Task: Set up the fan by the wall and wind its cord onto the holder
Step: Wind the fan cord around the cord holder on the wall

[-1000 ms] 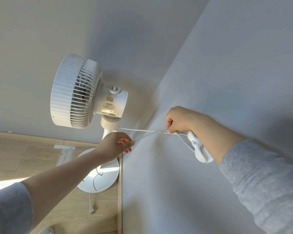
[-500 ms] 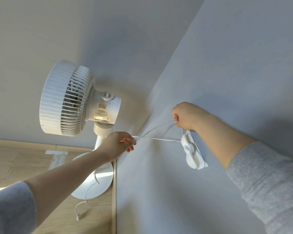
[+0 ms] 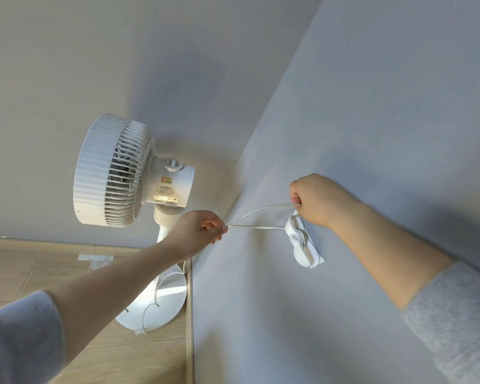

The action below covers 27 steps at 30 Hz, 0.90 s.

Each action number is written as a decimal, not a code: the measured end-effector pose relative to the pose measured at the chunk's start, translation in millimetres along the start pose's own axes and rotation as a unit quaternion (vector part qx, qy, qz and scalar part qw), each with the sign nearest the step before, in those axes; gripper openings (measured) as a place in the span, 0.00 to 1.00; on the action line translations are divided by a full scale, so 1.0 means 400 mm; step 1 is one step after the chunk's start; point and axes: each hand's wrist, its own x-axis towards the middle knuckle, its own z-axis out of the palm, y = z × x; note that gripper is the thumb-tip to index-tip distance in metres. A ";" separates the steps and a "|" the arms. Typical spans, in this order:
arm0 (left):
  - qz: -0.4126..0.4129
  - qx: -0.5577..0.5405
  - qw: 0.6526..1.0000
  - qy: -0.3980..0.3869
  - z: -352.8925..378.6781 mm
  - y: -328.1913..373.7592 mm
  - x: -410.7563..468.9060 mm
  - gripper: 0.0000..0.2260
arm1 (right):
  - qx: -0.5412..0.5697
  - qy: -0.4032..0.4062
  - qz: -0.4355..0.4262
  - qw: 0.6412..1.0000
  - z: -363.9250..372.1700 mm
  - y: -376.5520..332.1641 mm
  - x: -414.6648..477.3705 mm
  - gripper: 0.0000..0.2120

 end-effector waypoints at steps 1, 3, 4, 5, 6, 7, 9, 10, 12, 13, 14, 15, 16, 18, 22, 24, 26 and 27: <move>0.000 -0.002 1.000 0.000 -0.001 0.004 -0.004 0.07 | -0.004 0.003 -0.004 1.000 -0.004 -0.001 -0.011 0.10; 0.003 -0.004 1.000 -0.001 0.000 0.009 -0.015 0.07 | -0.025 0.002 -0.009 1.000 -0.010 -0.003 -0.031 0.10; 0.006 -0.004 1.000 -0.001 0.001 0.012 -0.021 0.07 | -0.035 0.000 -0.011 0.999 -0.012 -0.004 -0.042 0.10; 0.007 -0.006 1.000 -0.002 0.002 0.014 -0.028 0.07 | -0.045 -0.002 -0.016 0.999 -0.014 -0.005 -0.055 0.10; 0.009 -0.008 1.000 -0.002 0.003 0.017 -0.034 0.07 | -0.053 -0.003 -0.022 0.998 -0.014 -0.006 -0.066 0.09; 0.009 -0.011 1.000 -0.003 0.003 0.020 -0.039 0.07 | -0.060 -0.002 -0.026 0.998 -0.015 -0.007 -0.075 0.08; 0.011 -0.016 1.000 -0.007 0.006 0.027 -0.052 0.07 | -0.068 -0.001 -0.023 0.997 -0.017 -0.012 -0.089 0.08; 0.014 -0.018 1.000 -0.008 0.008 0.031 -0.058 0.07 | -0.071 -0.005 -0.019 0.997 -0.018 -0.015 -0.094 0.08; 0.018 -0.021 1.000 -0.011 0.008 0.039 -0.066 0.07 | -0.075 -0.012 -0.009 0.997 -0.021 -0.023 -0.101 0.08; 0.018 -0.025 0.999 -0.013 0.008 0.042 -0.070 0.07 | -0.073 -0.010 -0.002 0.997 -0.023 -0.027 -0.106 0.09; 0.018 -0.031 0.999 -0.013 0.007 0.045 -0.073 0.07 | -0.068 -0.003 0.009 0.998 -0.024 -0.029 -0.111 0.09; 0.017 -0.038 0.999 -0.014 0.006 0.047 -0.076 0.07 | -0.061 0.009 0.025 0.998 -0.025 -0.032 -0.115 0.10; 0.017 -0.043 0.999 -0.015 0.006 0.050 -0.078 0.07 | -0.052 0.022 0.043 0.998 -0.024 -0.035 -0.120 0.10; 0.020 -0.049 0.998 -0.016 0.008 0.055 -0.083 0.06 | -0.038 0.040 0.070 0.996 -0.020 -0.042 -0.126 0.07; 0.015 -0.055 0.998 -0.001 0.004 0.059 -0.089 0.07 | -0.029 0.049 0.069 0.996 -0.017 -0.050 -0.132 0.06; 0.010 -0.061 0.998 0.006 0.002 0.055 -0.091 0.07 | -0.029 0.048 0.045 0.997 -0.016 -0.042 -0.146 0.08; 0.012 -0.048 0.999 -0.002 0.005 0.050 -0.096 0.07 | -0.035 0.037 0.019 0.999 -0.012 -0.035 -0.165 0.06; 0.014 -0.040 0.999 -0.007 0.009 0.048 -0.098 0.07 | -0.038 0.032 0.009 0.999 -0.013 -0.034 -0.173 0.04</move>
